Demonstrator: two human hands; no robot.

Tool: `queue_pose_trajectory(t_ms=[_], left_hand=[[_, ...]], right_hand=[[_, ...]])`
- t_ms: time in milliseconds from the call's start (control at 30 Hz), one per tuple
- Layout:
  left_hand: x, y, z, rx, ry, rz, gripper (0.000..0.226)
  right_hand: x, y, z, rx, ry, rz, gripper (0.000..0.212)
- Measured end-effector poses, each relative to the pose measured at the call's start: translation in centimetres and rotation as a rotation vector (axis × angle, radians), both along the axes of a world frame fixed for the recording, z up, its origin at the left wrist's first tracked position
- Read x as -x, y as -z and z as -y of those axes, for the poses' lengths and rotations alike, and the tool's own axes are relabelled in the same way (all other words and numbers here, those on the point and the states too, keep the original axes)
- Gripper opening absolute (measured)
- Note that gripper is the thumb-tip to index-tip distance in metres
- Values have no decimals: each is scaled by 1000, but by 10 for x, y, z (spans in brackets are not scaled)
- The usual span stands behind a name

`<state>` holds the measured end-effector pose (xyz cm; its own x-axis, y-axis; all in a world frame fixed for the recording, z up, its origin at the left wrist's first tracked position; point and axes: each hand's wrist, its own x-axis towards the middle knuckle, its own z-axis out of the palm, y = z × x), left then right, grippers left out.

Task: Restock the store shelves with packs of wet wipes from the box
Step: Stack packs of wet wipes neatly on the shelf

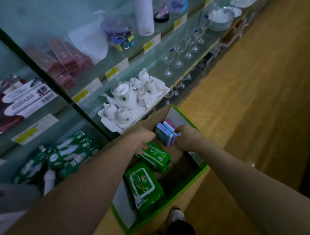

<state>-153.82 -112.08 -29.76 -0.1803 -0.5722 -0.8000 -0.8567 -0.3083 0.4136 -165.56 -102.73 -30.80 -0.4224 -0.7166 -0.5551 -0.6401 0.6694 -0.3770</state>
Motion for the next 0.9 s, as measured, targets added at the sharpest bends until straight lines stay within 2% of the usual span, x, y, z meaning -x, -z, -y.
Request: queue_pose_trajectory(t_ms=[100,267,433,700,800,900], left_hand=[[5,30,6,-71,-68,24,32],[18,74,20,-136,-195,-26,37],[37,115,29,-230,-331,-113,41],[58,169,40,-291,-417,-158,24],[58,181,43,-302,-490,-192,31],[56,186,45,-348,-546,-245,31]], right_hand=[[8,37,12,-29,-36,31,43],[22,92,33,-75,-16,56,57],[39,137,56,-69,35,33,58],[37,185,72,-47,41,-32,60],[29,198,71,-40,14,33,61],[20,211,74,-26,19,119,77]])
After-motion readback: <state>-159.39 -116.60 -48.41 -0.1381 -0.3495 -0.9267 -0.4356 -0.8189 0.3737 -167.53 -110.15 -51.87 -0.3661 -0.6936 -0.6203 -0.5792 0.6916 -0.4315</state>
